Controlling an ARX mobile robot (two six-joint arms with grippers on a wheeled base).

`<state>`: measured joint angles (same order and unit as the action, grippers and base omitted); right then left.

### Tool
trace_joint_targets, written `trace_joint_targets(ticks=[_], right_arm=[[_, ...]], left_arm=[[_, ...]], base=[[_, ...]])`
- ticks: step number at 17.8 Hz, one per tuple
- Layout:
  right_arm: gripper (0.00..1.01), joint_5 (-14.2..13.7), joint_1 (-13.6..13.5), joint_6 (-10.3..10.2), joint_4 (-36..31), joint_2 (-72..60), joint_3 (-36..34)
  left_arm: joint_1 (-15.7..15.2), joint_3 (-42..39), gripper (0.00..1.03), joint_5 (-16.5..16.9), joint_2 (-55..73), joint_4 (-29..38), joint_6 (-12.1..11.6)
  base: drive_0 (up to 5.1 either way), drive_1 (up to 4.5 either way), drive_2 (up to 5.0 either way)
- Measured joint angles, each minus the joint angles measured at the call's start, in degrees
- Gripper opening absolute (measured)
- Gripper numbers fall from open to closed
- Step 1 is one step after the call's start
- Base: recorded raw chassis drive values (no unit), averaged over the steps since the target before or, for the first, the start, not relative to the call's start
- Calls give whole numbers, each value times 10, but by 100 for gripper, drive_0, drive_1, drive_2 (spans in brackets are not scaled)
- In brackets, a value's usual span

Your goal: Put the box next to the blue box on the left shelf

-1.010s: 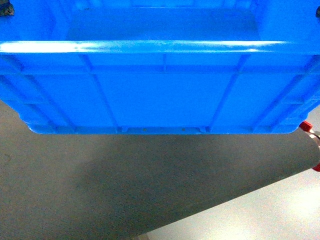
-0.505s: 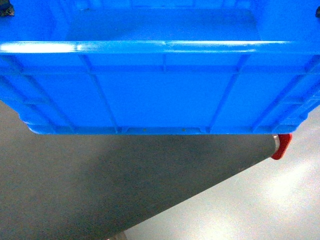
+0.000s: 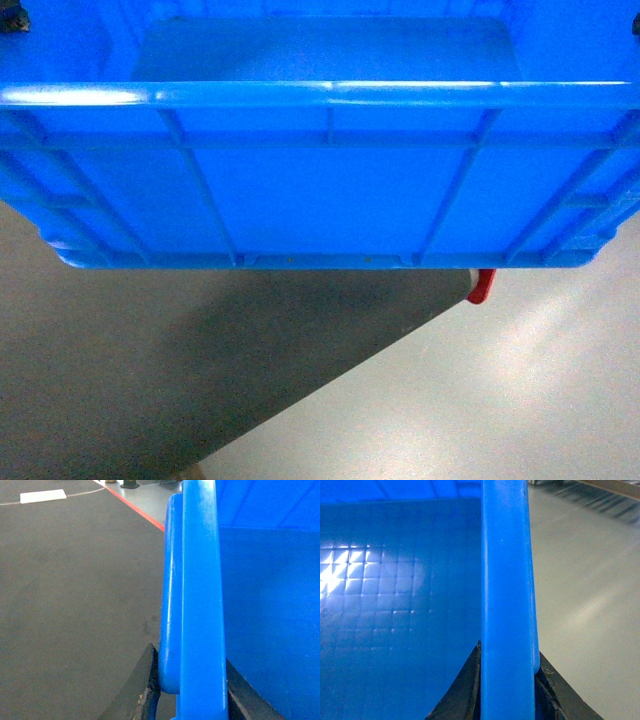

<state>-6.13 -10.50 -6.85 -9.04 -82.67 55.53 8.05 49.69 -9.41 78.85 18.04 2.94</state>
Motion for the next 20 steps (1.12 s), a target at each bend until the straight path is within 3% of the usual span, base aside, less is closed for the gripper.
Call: trace_joint_targets(ticks=[20], right_arm=[[20,0,0,0,0,0,0]], left_arm=[[0,0,20,0,0,0,0]], base=[[-148,-148,-148]])
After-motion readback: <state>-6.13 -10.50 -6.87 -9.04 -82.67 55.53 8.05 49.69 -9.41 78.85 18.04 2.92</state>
